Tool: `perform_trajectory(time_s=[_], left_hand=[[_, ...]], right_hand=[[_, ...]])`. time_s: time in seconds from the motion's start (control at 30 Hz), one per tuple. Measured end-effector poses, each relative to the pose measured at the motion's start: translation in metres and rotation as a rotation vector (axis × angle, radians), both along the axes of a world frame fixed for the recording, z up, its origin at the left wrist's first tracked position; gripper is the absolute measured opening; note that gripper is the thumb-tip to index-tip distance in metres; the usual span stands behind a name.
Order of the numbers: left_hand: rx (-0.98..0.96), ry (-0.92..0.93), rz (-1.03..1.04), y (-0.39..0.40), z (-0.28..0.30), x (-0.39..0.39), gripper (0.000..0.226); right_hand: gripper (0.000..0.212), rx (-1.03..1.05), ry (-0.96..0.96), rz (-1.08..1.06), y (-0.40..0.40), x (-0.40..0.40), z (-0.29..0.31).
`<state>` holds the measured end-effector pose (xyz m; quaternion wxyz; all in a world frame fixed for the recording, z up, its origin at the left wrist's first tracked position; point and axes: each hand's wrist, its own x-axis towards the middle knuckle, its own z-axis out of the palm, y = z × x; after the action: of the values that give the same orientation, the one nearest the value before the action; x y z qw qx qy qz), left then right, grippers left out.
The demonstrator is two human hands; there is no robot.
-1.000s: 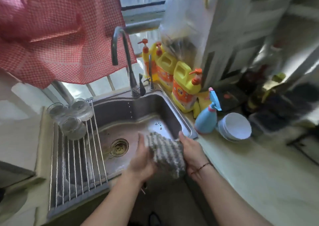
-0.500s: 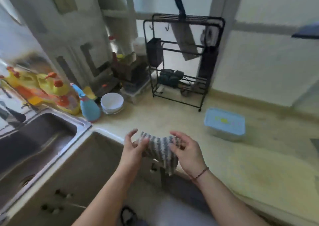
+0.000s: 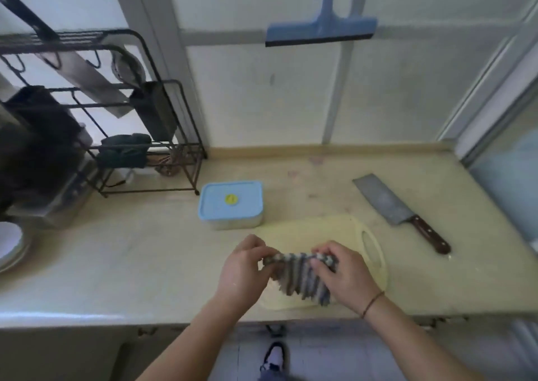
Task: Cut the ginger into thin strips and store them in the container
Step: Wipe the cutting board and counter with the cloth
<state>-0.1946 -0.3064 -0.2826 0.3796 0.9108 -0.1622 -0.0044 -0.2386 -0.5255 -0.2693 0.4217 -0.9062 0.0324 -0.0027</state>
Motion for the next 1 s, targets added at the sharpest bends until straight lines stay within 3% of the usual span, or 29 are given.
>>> perform_trajectory(time_s=[0.13, 0.2, 0.3, 0.37, 0.5, 0.73, 0.87, 1.0], left_hand=[[-0.006, 0.025, -0.209, -0.026, 0.001, 0.043, 0.023], [0.166, 0.14, -0.265, -0.03, -0.01, 0.061, 0.032], [0.589, 0.239, -0.214, -0.027, -0.034, 0.073, 0.061], [0.689, 0.3, -0.141, -0.021, -0.045, 0.07, 0.085], [0.789, 0.366, -0.12, -0.013, -0.055, 0.061, 0.114], [0.864, 0.408, -0.095, -0.015, -0.06, 0.054, 0.119], [0.846, 0.447, -0.197, -0.001, -0.06, 0.061, 0.125], [0.841, 0.394, -0.275, 0.013, -0.062, 0.069, 0.127]], right_hand=[[0.013, -0.121, -0.266, 0.176, -0.047, 0.013, -0.006], [0.02, -0.217, -0.225, 0.316, -0.068, 0.014, -0.029], [0.035, -0.278, -0.215, 0.318, -0.086, 0.014, -0.066], [0.041, -0.415, -0.207, 0.278, -0.09, 0.021, -0.084], [0.08, -0.662, 0.006, 0.38, -0.08, 0.036, -0.108], [0.058, -0.574, -0.135, 0.298, -0.098, 0.041, -0.127], [0.052, -0.51, -0.152, 0.009, -0.131, 0.076, -0.139], [0.051, -0.464, -0.114, -0.129, -0.098, 0.108, -0.145]])
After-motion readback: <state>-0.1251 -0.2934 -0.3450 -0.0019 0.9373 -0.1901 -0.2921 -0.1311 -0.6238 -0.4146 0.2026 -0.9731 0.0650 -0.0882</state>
